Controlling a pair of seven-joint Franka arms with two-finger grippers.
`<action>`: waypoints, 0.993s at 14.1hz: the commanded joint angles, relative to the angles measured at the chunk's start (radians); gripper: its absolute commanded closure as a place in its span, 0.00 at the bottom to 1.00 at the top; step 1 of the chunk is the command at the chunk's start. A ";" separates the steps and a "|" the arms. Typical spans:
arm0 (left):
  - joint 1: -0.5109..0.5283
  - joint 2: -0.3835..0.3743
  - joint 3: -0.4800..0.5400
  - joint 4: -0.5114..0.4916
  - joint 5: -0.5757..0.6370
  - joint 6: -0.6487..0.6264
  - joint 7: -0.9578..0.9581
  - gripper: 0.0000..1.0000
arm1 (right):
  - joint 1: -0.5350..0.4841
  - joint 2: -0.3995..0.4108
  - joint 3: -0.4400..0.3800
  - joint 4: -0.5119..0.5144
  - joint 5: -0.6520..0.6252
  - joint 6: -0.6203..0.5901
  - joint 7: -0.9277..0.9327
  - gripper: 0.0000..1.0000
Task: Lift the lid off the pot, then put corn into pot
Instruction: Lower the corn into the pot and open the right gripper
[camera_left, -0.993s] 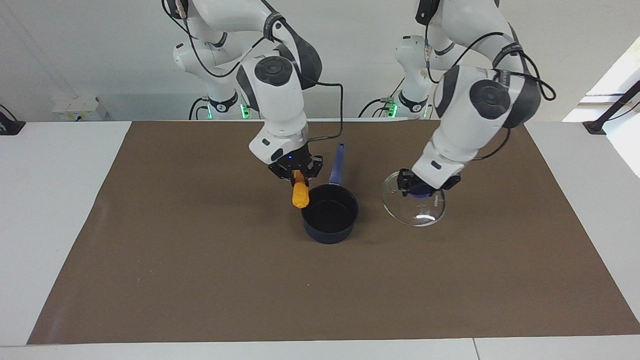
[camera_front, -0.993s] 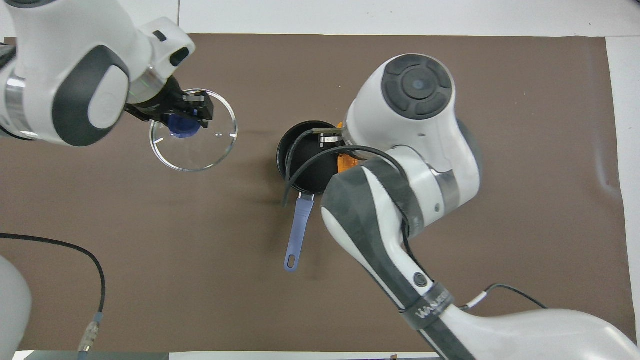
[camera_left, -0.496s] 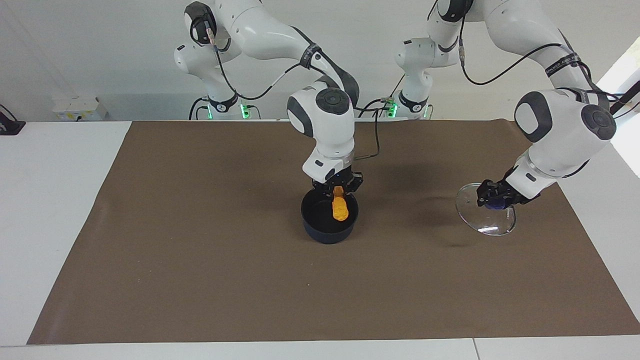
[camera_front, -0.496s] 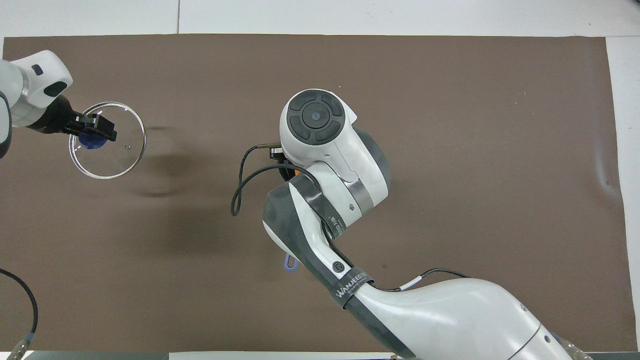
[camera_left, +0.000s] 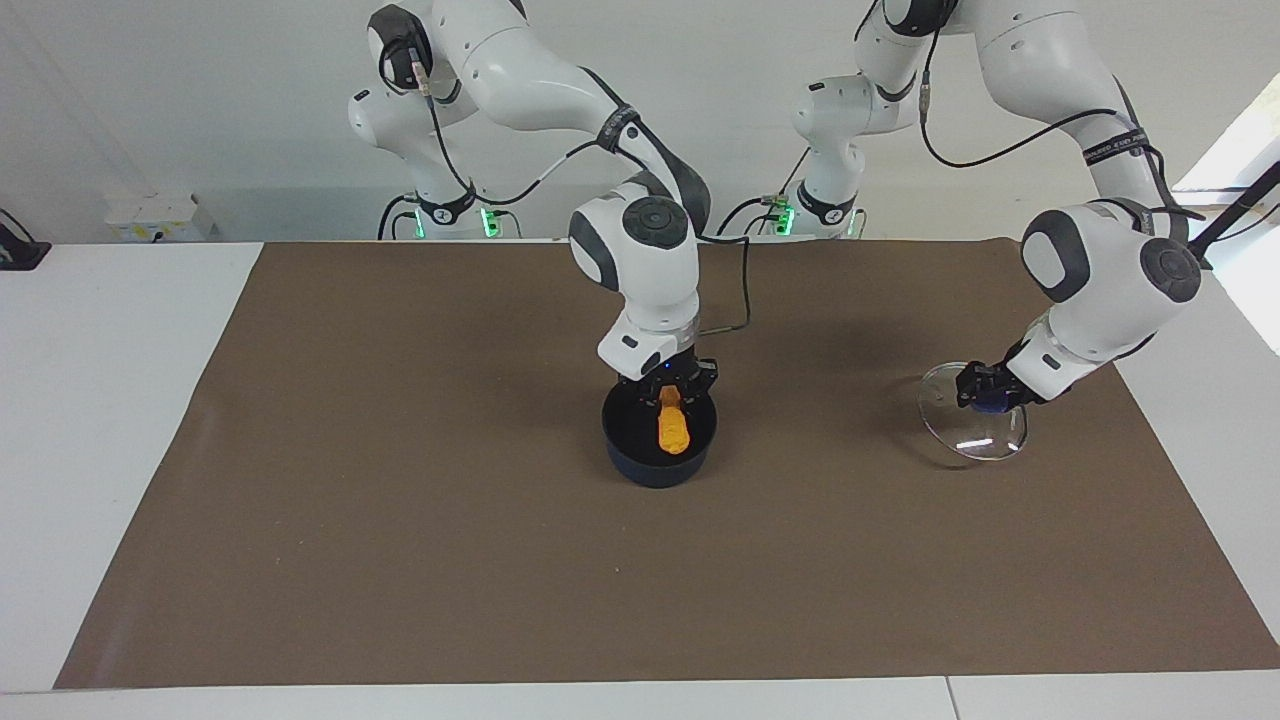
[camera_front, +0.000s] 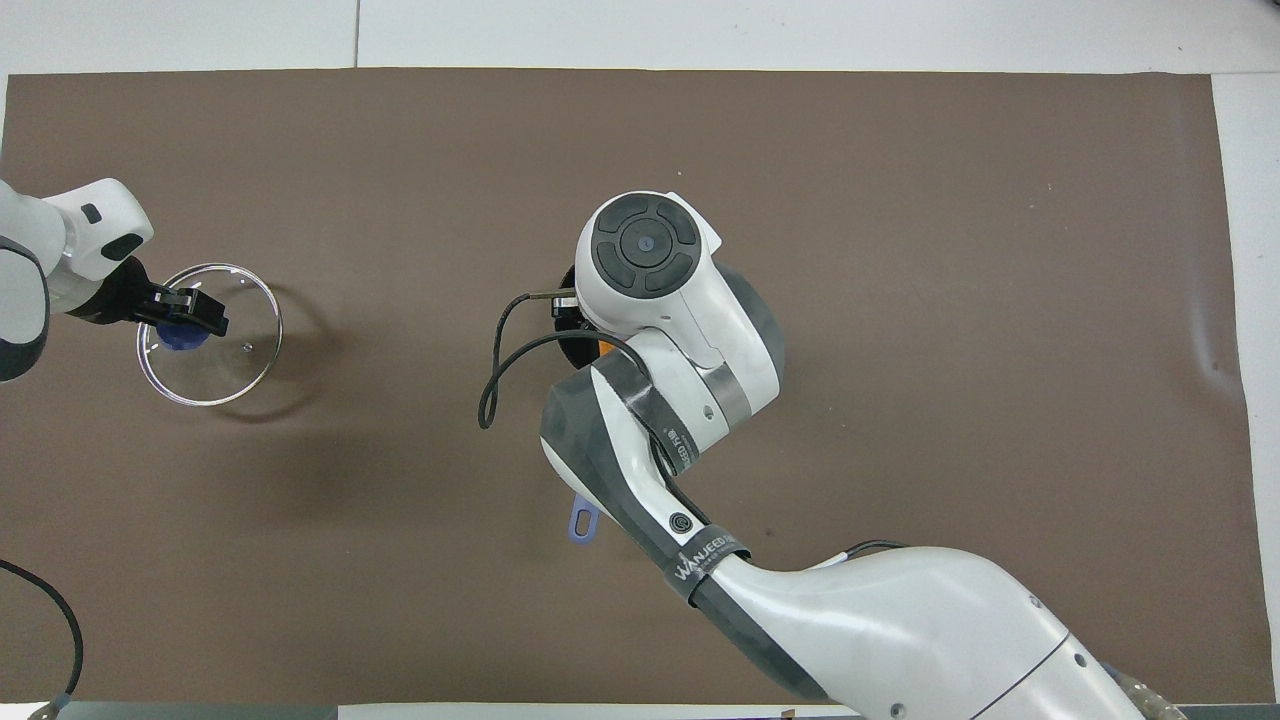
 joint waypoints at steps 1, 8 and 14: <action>0.002 -0.048 -0.003 -0.095 0.021 0.087 0.003 0.65 | -0.010 -0.022 0.007 -0.029 -0.014 0.004 0.005 0.00; 0.004 -0.042 -0.003 -0.124 0.048 0.132 0.016 0.00 | -0.133 -0.174 -0.007 -0.012 -0.017 -0.187 -0.015 0.00; -0.013 -0.055 -0.006 -0.037 0.048 0.088 0.003 0.00 | -0.332 -0.401 -0.008 -0.002 -0.040 -0.560 -0.183 0.00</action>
